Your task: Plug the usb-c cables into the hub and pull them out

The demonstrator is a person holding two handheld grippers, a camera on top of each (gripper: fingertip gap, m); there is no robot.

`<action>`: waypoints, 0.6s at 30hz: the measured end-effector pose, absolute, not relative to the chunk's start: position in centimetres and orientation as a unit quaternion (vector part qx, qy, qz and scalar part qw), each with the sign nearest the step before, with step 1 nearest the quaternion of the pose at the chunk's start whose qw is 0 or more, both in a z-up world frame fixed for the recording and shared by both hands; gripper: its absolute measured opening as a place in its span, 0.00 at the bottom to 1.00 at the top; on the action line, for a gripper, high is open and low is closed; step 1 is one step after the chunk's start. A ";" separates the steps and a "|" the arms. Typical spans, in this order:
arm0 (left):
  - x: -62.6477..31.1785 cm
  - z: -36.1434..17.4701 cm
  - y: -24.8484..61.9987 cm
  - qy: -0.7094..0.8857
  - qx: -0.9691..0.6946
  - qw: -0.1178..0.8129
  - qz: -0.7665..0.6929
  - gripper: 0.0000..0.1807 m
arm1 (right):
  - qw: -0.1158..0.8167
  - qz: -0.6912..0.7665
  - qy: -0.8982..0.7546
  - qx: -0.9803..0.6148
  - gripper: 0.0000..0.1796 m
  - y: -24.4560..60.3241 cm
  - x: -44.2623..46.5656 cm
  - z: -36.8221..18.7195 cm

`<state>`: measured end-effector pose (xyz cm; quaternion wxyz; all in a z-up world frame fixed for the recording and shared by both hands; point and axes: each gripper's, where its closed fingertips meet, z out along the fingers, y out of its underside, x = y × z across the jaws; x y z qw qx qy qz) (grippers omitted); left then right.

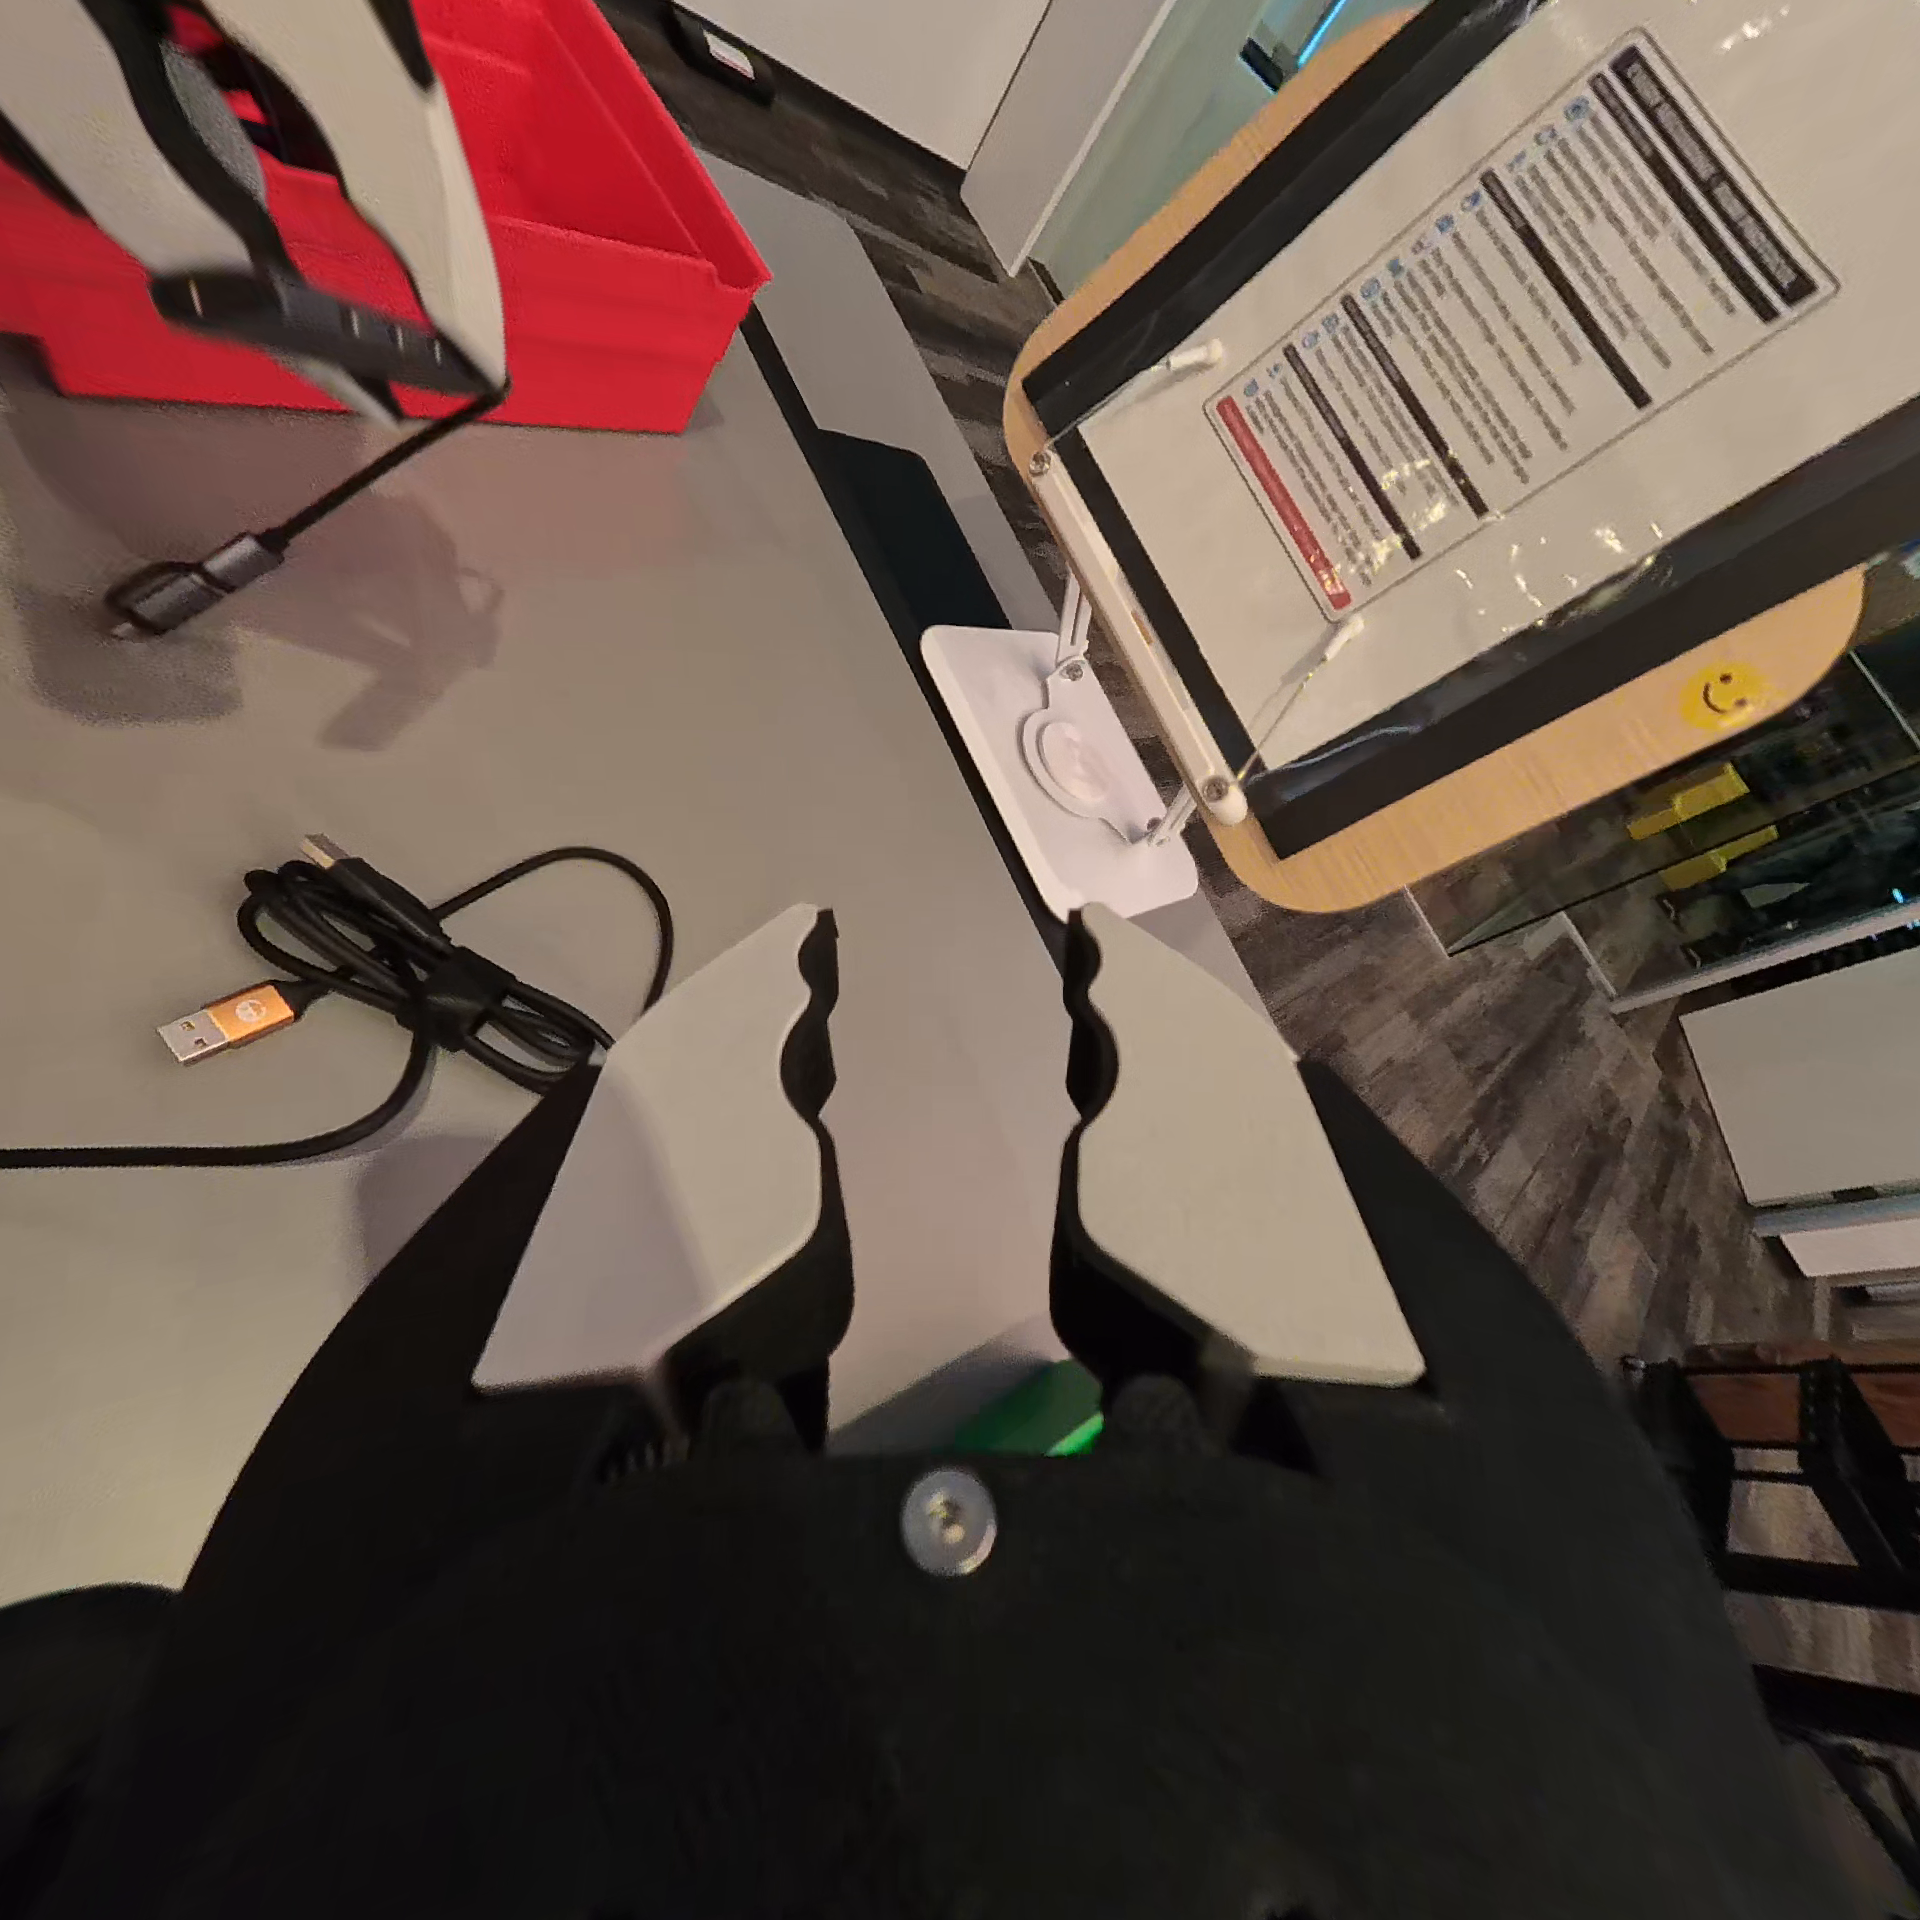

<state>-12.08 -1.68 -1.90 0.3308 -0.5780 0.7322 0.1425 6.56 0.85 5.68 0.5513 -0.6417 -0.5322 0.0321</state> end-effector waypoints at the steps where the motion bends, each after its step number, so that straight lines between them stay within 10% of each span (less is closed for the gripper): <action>1: -11.9 -3.2 -1.3 0.736 -0.583 0.313 0.140 0.13 | 0.551 0.035 -0.528 -0.645 0.24 1.0 6.9 5.6; 18: -13.5 -15.3 -0.6 0.713 -0.667 0.150 0.153 0.12 | 0.558 0.067 -0.481 -0.673 0.25 1.3 11.4 5.3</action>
